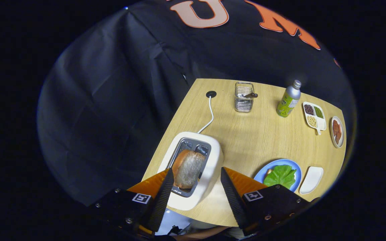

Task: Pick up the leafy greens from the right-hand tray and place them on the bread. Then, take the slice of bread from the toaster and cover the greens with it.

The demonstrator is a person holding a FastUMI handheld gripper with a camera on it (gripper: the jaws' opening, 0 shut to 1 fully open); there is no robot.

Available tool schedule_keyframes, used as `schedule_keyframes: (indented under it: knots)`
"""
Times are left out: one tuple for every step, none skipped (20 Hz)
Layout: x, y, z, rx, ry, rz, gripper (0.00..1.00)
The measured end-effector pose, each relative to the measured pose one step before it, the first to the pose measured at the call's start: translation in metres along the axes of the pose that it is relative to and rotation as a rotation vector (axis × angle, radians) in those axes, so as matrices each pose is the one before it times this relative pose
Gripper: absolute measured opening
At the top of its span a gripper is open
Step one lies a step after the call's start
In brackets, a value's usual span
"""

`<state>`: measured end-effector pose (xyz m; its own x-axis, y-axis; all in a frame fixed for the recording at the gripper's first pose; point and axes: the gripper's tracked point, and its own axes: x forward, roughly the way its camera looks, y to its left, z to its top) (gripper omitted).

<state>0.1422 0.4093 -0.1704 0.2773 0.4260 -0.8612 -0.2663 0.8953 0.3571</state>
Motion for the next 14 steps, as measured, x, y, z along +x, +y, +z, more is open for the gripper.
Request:
schedule_keyframes:
  knots:
    - [0.00429,0.00441,-0.00151,-0.01239,0.00905,-0.00181,0.85]
    - [0.00402,0.00591,-0.00098,-0.01094,0.0101,-0.00368,0.83]
    - [0.00522,0.00226,-0.00184,-0.00838,0.00788,-0.00155,0.83]
    - [0.00454,0.00253,-0.00248,-0.00777,0.01,-0.00469,0.83]
    - [0.00456,0.00083,-0.00126,-0.00685,0.00978,-0.00561,0.83]
    - [0.00174,0.00007,-0.00284,0.00039,0.0093,-0.00734,0.83]
    - [0.00309,-0.0014,0.00089,0.00766,0.00279,-0.00897,0.82]
    - [0.00069,-0.00183,0.00197,0.00617,-0.00217,-0.01301,0.79]
    - [0.00183,-0.00253,0.0031,0.00821,-0.00469,-0.0119,0.78]
    - [0.00293,-0.00356,0.00111,0.00846,-0.0026,-0.01125,0.75]
    - [0.00204,-0.00442,0.00053,0.0068,-0.00143,-0.01367,0.74]
    - [0.00035,-0.00503,-0.0007,0.00472,0.00431,-0.01298,0.72]
    - [0.00053,-0.00451,0.00001,0.0084,-0.00221,-0.01312,0.69]
    - [0.00195,-0.00094,-0.00132,0.00685,0.00363,-0.00529,0.67]
